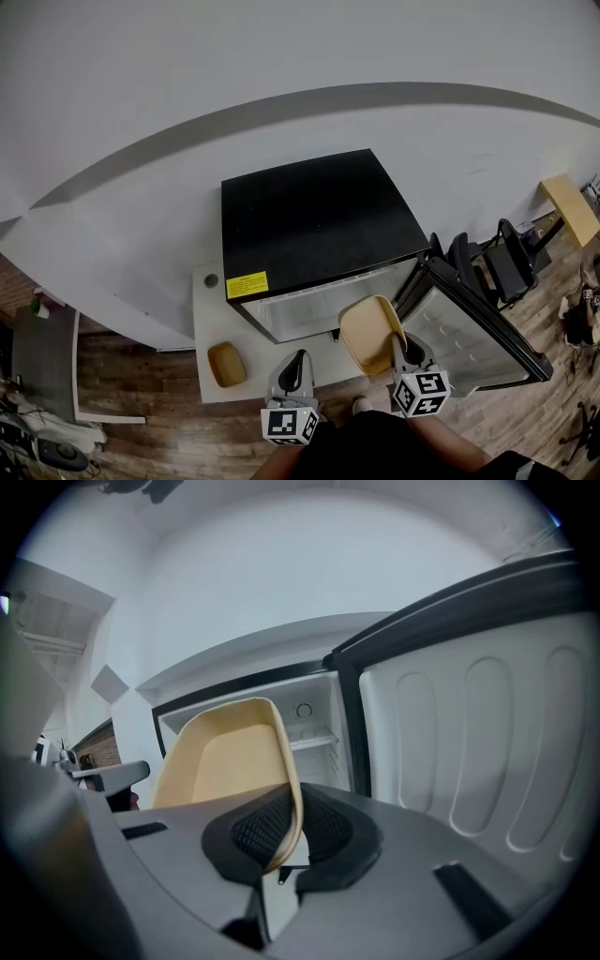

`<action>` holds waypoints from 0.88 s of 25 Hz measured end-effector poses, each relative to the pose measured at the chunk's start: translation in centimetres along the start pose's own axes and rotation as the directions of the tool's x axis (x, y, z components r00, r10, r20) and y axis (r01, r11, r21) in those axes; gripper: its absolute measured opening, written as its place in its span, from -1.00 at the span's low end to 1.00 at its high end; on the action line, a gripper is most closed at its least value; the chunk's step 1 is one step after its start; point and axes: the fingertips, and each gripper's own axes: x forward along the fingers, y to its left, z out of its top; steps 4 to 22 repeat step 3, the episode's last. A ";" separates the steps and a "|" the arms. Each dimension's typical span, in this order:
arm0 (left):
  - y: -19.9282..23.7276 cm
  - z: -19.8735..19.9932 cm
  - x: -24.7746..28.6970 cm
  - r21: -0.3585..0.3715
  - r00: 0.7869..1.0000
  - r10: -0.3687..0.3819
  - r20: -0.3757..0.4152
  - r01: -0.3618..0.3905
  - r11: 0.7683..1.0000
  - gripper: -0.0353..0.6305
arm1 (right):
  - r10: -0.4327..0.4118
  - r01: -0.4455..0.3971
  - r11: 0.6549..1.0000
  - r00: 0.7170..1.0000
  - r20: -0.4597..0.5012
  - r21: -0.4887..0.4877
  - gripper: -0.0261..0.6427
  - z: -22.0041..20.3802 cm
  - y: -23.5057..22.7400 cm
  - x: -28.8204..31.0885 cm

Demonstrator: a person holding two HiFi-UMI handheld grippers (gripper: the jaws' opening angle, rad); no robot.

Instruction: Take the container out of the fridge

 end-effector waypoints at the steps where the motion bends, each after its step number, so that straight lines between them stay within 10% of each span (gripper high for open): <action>1: 0.0 0.1 0.1 0.001 1.000 -0.003 0.000 0.003 1.000 -0.85 | -0.003 0.003 1.000 1.000 -0.002 -0.001 -0.84 -0.1 -0.1 0.1; 22: -0.1 0.2 0.3 0.003 1.000 -0.010 0.001 0.010 1.000 -0.85 | -0.010 0.010 1.000 1.000 -0.005 -0.001 -0.84 -0.1 -0.3 0.2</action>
